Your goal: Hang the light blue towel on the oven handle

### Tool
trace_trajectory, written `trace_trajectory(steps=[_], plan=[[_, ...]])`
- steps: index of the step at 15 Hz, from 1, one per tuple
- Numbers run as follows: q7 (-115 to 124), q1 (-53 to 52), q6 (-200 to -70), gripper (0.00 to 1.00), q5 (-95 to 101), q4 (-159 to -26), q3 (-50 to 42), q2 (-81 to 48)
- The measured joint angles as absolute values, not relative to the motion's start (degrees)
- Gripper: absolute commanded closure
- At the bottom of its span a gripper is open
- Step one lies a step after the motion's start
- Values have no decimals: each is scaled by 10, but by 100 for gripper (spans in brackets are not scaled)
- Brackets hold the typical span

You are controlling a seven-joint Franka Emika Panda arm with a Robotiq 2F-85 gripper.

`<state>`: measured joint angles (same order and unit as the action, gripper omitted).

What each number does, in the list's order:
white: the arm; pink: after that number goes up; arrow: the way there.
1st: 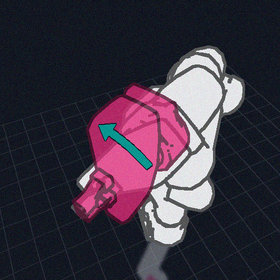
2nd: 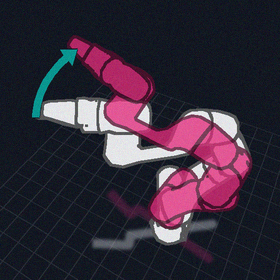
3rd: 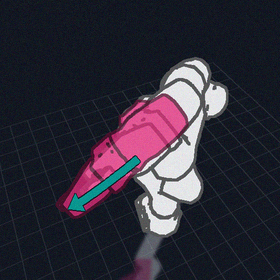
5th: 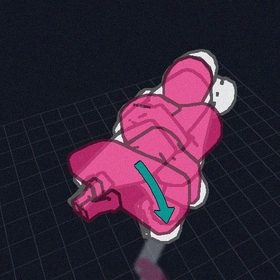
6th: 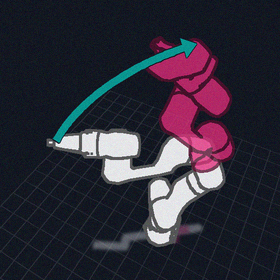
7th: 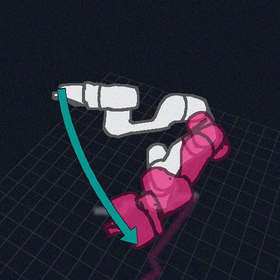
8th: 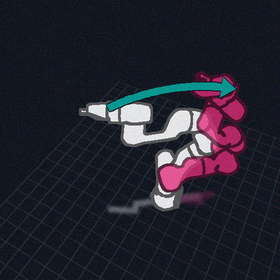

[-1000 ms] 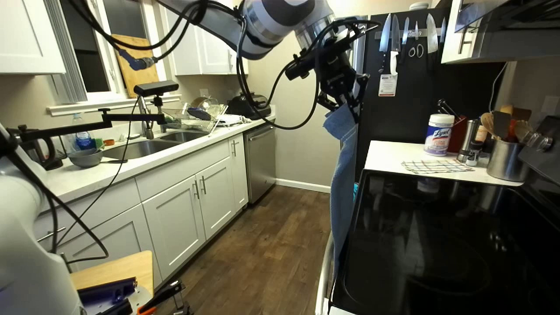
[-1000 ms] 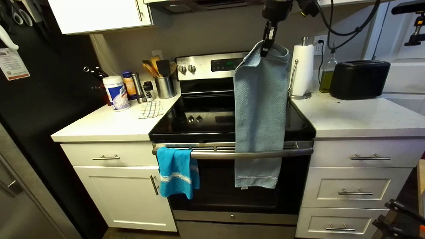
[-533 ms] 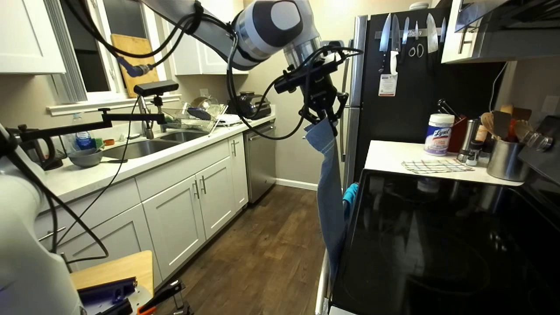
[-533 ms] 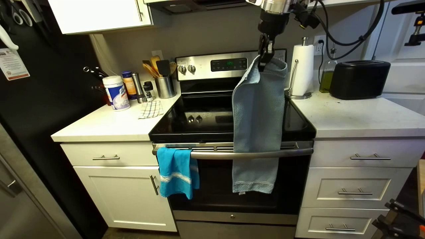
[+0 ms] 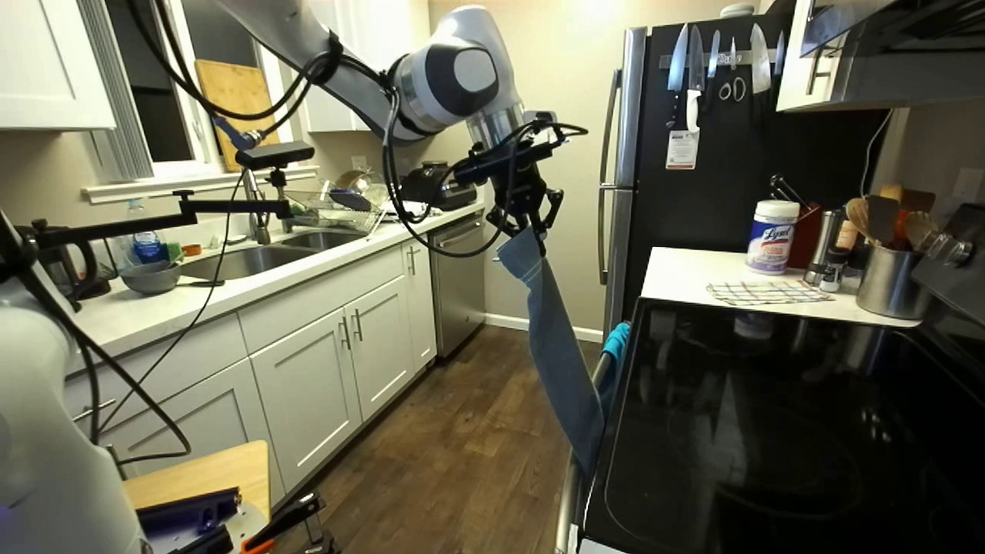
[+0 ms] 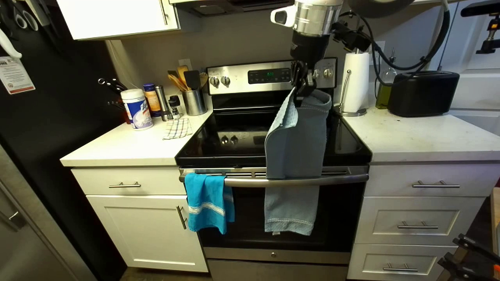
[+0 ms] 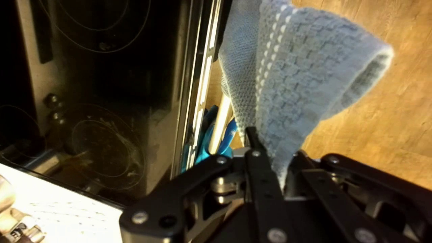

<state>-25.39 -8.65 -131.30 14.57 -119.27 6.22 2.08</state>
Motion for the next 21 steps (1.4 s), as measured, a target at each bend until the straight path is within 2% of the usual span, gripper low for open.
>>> trace_trajectory(steps=[9,21], plan=[[-251,-123,-1248,98,136,-1178,113,-64],[-187,-208,-1119,98,229,-1057,139,-231]])
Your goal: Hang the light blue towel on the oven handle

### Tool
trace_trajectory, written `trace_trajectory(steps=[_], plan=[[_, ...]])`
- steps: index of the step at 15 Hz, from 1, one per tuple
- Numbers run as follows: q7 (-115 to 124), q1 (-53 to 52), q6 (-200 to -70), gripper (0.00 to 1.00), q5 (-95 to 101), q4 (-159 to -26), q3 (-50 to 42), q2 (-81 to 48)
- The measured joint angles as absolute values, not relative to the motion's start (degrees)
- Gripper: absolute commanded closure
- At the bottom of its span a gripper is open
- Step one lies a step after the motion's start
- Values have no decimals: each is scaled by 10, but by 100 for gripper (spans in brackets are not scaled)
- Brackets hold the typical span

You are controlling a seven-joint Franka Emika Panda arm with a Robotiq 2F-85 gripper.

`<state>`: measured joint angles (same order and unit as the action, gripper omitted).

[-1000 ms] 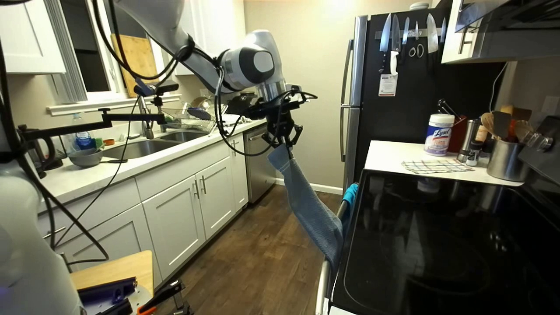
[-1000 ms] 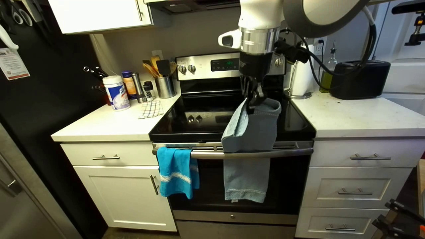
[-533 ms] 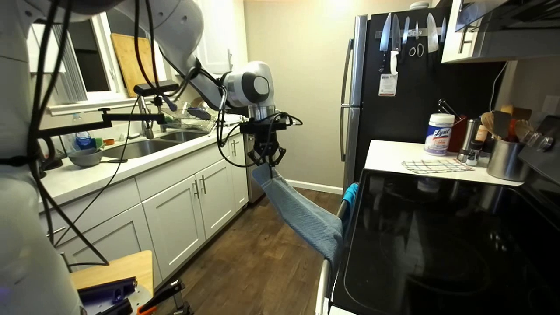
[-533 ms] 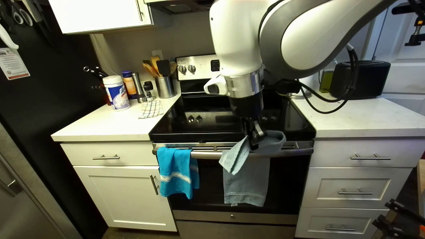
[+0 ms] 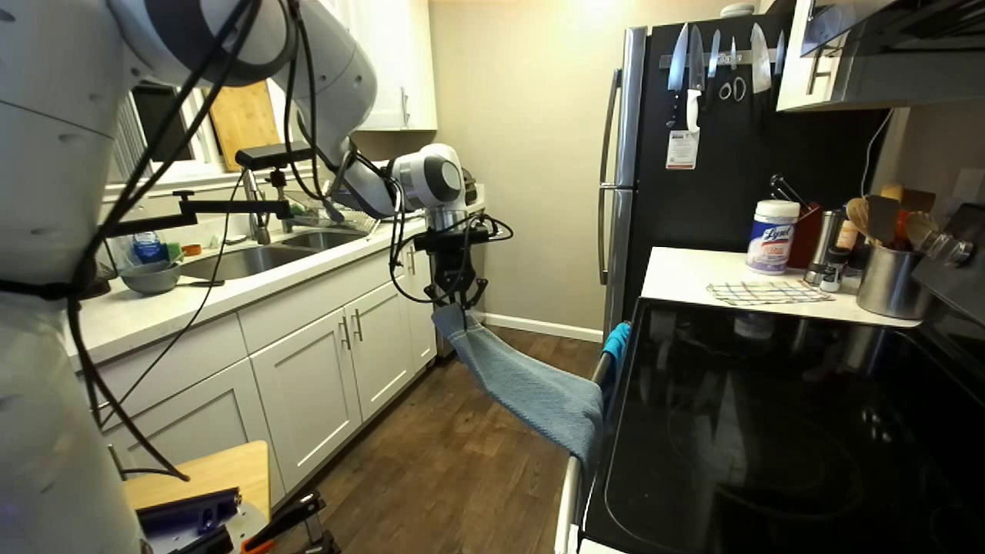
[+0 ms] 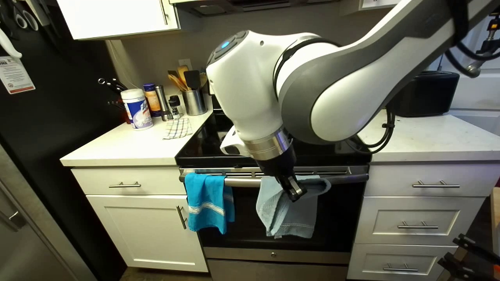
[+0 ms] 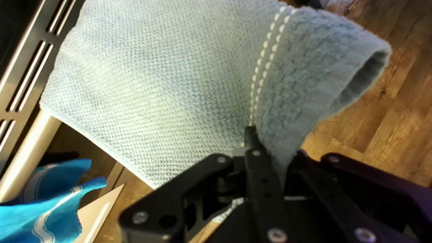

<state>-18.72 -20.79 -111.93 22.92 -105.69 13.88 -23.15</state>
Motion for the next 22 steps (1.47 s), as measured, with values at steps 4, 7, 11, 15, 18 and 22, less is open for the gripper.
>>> trace_trajectory(steps=[4,7,11,15,18,22], plan=[[-177,-223,-1096,98,246,-1023,138,-261],[-152,-235,-1085,98,263,-1004,137,-280],[-116,-255,-1061,98,273,-980,136,-299],[-69,-281,-1032,69,281,-969,134,-310],[-44,-299,-1012,56,300,-967,134,-317],[-30,-311,-993,32,310,-967,133,-320]])
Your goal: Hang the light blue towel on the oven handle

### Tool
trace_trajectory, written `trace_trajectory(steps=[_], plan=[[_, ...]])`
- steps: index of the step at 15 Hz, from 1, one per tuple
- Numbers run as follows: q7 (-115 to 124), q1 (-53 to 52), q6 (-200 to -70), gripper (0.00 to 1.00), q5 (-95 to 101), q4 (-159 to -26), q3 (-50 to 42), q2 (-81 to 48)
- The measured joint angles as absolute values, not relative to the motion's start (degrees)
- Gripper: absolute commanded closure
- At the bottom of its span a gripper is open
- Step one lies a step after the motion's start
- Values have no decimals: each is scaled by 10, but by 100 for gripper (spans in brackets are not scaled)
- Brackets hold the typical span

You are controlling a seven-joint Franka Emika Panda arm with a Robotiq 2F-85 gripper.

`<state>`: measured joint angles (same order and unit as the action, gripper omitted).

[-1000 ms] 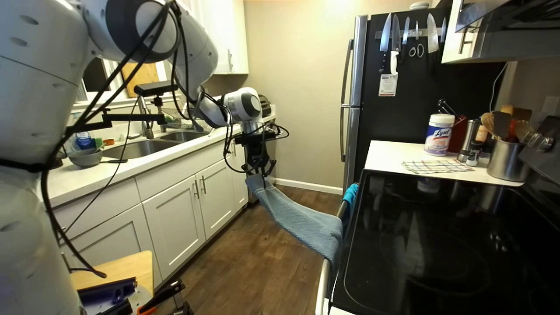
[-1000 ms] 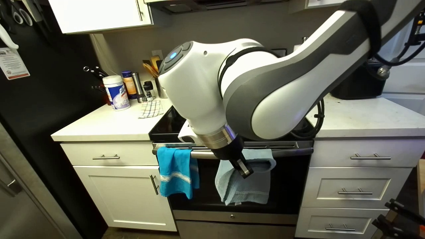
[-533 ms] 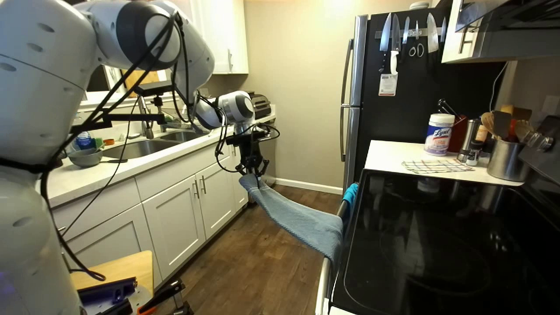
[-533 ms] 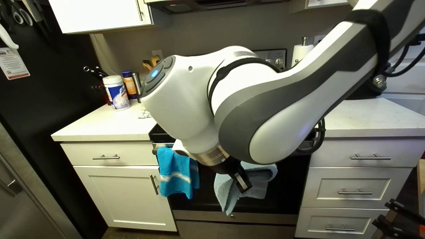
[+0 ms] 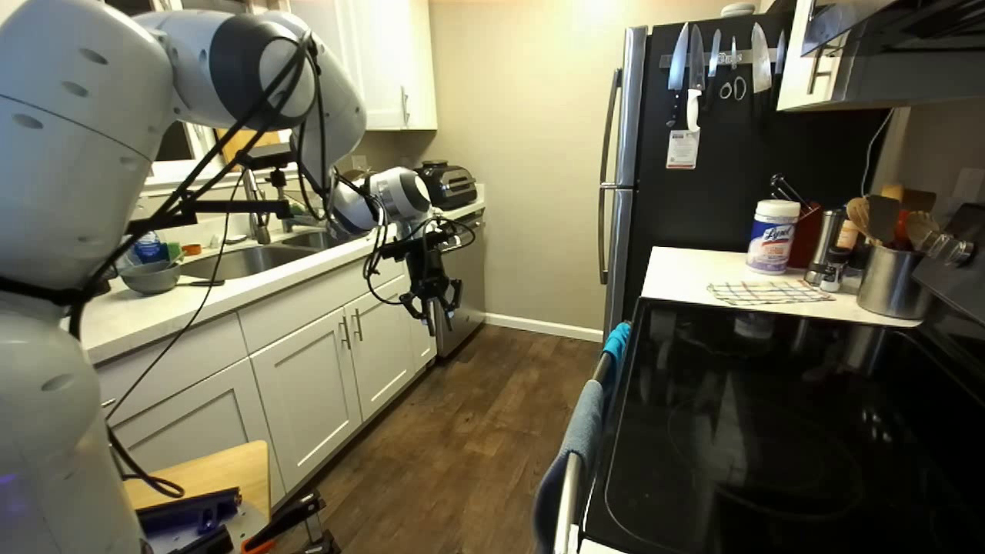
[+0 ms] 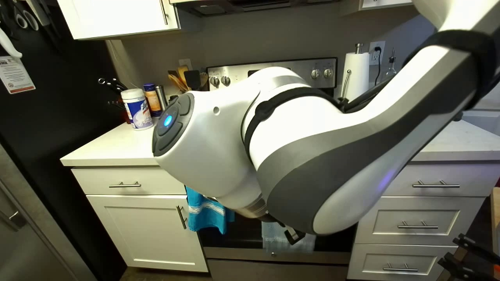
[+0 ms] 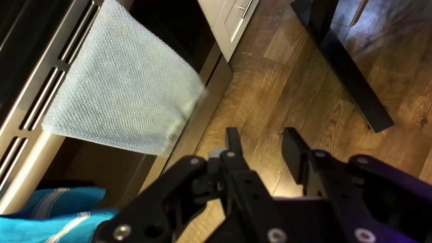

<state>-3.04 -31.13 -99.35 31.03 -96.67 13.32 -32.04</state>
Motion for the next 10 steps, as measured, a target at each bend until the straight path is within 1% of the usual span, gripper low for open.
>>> trace_trajectory(steps=[3,5,7,10], plan=[[-29,-311,-990,12,311,-964,130,-320],[-29,-309,-991,2,312,-960,126,-320],[-29,-304,-995,0,313,-954,120,-320],[-23,-286,-997,0,313,-945,107,-318]])
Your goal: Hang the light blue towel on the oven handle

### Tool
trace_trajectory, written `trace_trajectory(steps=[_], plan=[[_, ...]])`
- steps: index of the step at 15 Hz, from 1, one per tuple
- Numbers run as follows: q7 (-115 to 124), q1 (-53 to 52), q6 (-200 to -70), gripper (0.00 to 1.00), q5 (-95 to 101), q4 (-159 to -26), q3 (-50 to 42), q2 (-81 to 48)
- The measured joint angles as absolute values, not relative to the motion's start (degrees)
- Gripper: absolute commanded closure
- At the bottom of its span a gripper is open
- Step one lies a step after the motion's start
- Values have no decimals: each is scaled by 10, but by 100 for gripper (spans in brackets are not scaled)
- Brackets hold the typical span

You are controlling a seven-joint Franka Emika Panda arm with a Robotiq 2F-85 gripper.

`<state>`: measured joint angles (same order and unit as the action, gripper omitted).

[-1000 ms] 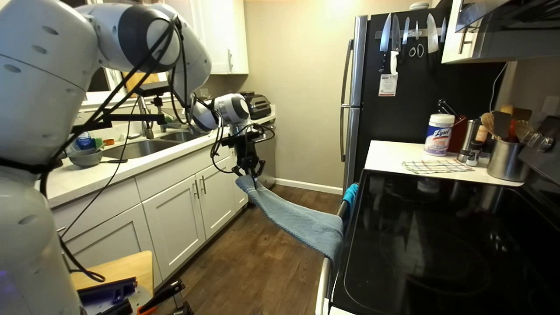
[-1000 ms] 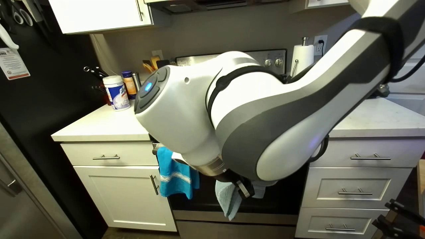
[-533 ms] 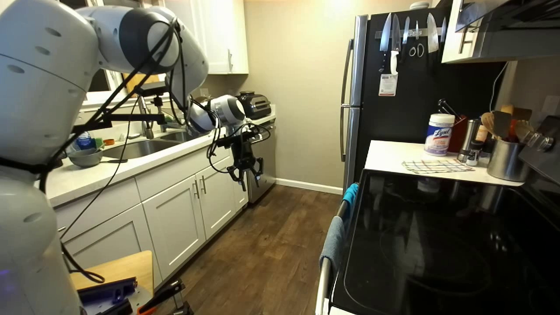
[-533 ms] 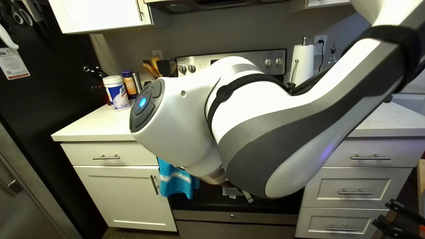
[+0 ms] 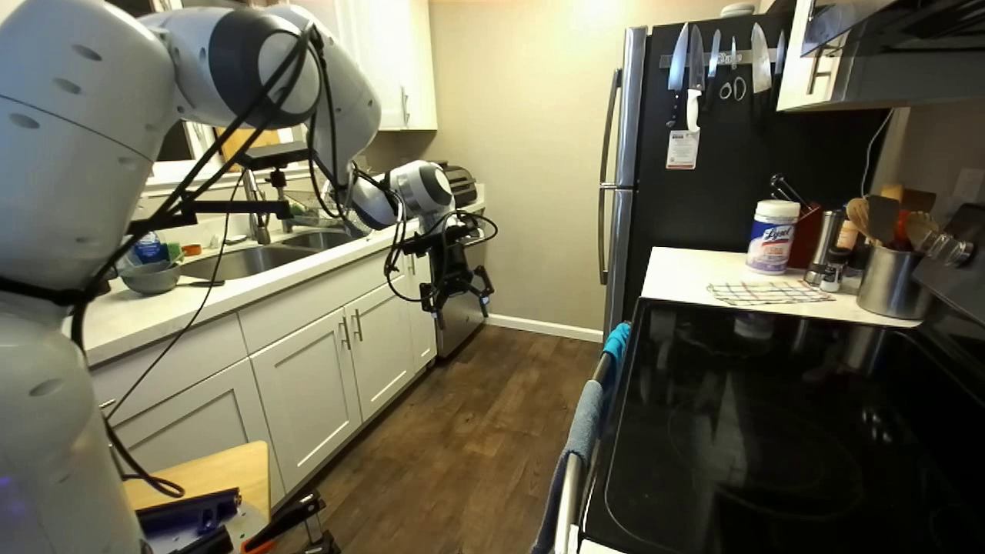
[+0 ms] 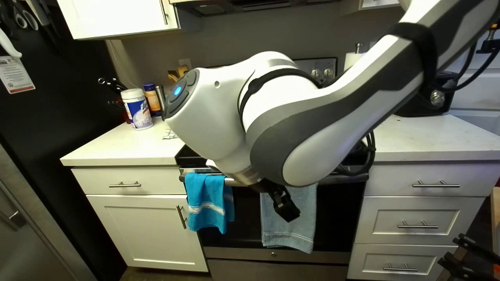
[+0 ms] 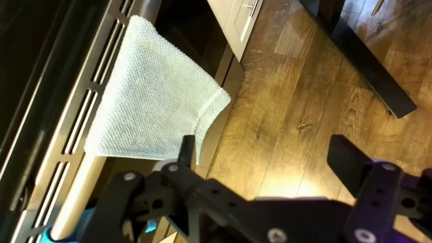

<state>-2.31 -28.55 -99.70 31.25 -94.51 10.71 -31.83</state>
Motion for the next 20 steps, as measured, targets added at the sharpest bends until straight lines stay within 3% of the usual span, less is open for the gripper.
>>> trace_trajectory(steps=[9,20], plan=[[-3,-219,-1014,0,311,-944,86,-306],[13,-212,-1032,0,311,-948,81,-297]])
